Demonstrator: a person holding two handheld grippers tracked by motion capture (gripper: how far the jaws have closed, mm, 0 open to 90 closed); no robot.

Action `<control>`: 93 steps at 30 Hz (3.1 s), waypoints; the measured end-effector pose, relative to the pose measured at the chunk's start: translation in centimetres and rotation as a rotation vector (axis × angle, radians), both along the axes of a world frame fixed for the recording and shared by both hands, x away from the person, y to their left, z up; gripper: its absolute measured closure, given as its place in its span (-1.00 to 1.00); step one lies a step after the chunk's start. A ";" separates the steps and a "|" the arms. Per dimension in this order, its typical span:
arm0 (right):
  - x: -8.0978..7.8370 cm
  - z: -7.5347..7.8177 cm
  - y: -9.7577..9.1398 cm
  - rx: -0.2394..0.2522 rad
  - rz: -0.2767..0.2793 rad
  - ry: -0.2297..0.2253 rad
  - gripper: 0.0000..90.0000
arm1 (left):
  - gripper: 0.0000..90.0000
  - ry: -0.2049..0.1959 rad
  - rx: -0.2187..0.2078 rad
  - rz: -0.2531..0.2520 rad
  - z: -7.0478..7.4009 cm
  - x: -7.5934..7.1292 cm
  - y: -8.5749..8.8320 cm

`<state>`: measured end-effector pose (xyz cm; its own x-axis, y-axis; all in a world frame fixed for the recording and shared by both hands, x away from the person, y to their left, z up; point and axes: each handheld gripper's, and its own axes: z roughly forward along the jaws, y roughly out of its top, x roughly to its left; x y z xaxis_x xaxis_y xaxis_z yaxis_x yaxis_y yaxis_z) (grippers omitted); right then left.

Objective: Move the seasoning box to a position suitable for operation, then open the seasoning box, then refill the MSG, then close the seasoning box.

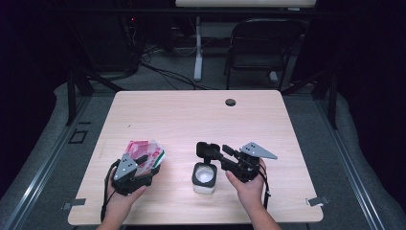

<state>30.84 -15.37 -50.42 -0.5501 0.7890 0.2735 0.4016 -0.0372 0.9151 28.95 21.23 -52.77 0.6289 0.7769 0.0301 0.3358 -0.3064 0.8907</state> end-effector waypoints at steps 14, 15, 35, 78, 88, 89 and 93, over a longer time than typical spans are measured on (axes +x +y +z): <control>1.1 -0.6 0.8 -0.074 0.083 0.008 0.39 | -0.11 -0.002 -0.012 0.023 0.1 0.1 0.7; 1.1 -0.6 0.9 -0.079 0.088 0.008 0.42 | -0.11 -0.004 -0.014 0.023 0.1 0.2 0.7; 1.4 -0.6 0.2 -0.146 0.120 -0.014 0.72 | -0.11 -0.005 -0.061 0.059 0.5 0.2 2.8; -0.8 1.3 0.9 -0.296 0.122 -0.138 0.75 | -0.12 0.006 -0.036 0.001 1.6 0.1 0.7; -1.8 1.3 1.6 -0.343 0.153 -0.171 0.71 | -0.12 0.007 -0.015 -0.060 1.5 -0.3 -1.4; -1.9 1.3 1.6 -0.341 0.156 -0.171 0.70 | -0.12 0.008 -0.009 -0.063 1.5 -0.3 -1.5; -2.0 1.3 1.7 -0.334 0.159 -0.167 0.68 | -0.12 0.006 -0.012 -0.065 1.5 -0.4 -1.4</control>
<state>28.88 -13.64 -49.10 -0.6875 0.7210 -0.0873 0.2228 0.3238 0.9195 28.54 19.79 -51.27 0.6784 0.7345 0.0172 0.3210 -0.3173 0.8924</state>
